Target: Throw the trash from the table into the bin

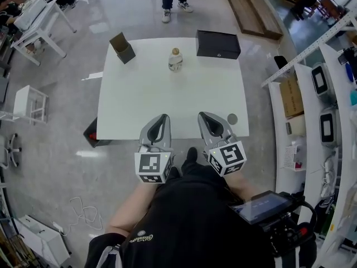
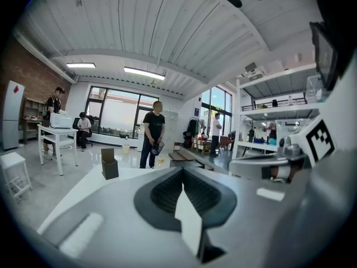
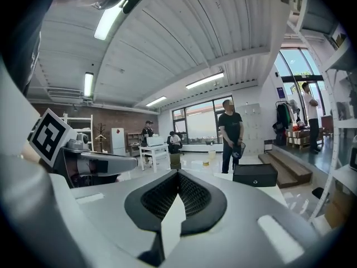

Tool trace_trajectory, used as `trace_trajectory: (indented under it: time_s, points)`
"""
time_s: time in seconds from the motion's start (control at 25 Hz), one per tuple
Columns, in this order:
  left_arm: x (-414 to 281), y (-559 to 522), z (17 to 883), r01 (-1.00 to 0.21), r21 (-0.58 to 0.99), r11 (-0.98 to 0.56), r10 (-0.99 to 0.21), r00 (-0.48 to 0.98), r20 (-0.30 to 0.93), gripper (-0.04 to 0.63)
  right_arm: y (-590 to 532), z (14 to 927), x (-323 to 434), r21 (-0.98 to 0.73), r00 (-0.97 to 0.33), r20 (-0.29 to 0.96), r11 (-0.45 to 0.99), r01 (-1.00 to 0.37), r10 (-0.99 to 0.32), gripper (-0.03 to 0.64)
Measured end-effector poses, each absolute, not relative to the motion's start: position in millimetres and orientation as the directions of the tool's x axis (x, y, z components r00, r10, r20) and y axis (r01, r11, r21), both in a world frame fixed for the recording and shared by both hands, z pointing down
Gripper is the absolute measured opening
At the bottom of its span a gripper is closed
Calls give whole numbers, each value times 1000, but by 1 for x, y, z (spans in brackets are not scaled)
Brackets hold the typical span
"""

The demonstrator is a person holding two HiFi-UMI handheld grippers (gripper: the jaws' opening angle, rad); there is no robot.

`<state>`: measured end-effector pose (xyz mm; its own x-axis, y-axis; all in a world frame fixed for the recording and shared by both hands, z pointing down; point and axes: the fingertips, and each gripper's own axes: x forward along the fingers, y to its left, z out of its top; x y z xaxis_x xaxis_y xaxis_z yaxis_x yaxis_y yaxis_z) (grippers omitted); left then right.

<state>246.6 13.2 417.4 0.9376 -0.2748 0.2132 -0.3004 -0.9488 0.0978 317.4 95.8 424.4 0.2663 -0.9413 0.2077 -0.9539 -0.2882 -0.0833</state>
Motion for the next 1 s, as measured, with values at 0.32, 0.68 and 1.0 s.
trace_trajectory:
  time_s: [0.32,0.68,1.0]
  points:
    - [308,6,414,-352,93,-932,-325,919,221,9,84,420,378,-99,208,191,-230,-968,-959,2]
    - [337,1,411,-402,77,-912,-376,898,227,9,70,415,409,-120,155,171,-176,-977,-973,2]
    - [355,-22,421,-394,98,-914,-362,900,243,9,52,423,418,-134,163,191,-190,-973,-968,2]
